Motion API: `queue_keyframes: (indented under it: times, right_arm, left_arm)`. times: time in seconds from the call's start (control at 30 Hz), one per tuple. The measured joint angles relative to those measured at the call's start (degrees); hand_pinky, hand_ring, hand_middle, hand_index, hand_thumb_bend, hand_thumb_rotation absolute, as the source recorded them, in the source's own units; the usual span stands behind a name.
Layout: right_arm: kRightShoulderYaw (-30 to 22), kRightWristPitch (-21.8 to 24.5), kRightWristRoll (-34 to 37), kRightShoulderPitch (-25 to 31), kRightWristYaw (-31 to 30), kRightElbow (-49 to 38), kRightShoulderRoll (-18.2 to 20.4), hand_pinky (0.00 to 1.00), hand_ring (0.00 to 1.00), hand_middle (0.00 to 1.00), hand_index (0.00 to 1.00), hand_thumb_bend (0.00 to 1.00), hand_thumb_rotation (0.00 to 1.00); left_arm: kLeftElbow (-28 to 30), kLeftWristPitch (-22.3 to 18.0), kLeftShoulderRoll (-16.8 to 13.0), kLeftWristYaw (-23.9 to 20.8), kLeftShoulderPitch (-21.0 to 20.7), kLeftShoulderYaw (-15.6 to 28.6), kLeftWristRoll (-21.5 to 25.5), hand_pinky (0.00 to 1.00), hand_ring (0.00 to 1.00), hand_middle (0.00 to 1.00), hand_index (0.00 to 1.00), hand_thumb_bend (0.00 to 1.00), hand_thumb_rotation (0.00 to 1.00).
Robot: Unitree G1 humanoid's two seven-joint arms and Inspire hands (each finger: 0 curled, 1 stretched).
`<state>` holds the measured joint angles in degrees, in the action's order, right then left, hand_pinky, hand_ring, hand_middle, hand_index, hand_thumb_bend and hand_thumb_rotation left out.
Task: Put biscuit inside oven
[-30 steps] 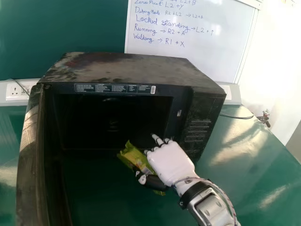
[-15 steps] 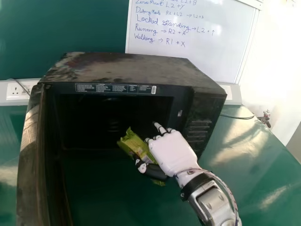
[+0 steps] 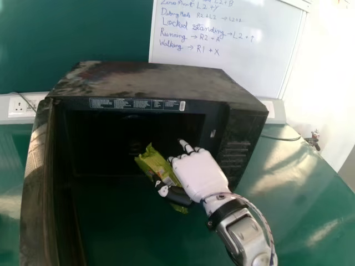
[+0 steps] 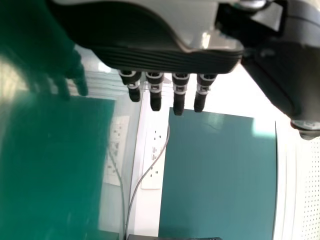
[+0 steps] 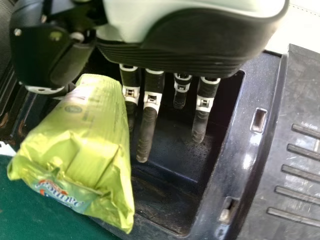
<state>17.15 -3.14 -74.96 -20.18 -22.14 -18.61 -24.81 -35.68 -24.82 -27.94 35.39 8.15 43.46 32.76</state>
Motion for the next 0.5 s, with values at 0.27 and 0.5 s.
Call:
queue_keyframes:
  times: [0.27, 0.5]
  right_arm:
    - [1.55, 1.60, 0.06, -4.04, 2.52, 6.49, 2.40, 0.67, 0.61, 0.49, 0.49, 0.53, 0.00]
    - [3.05, 2.49, 1.29, -7.55, 5.77, 12.89, 4.22, 0.69, 0.65, 0.48, 0.52, 0.53, 0.00]
  left_arm:
    - [0.25, 0.31, 0.00, -0.35, 0.01, 0.00, -0.03, 0.00, 0.71, 0.77, 0.92, 0.21, 0.77]
    - [0.61, 0.31, 0.01, -0.42, 0.12, 0.00, -0.05, 0.00, 0.70, 0.78, 0.93, 0.18, 0.81]
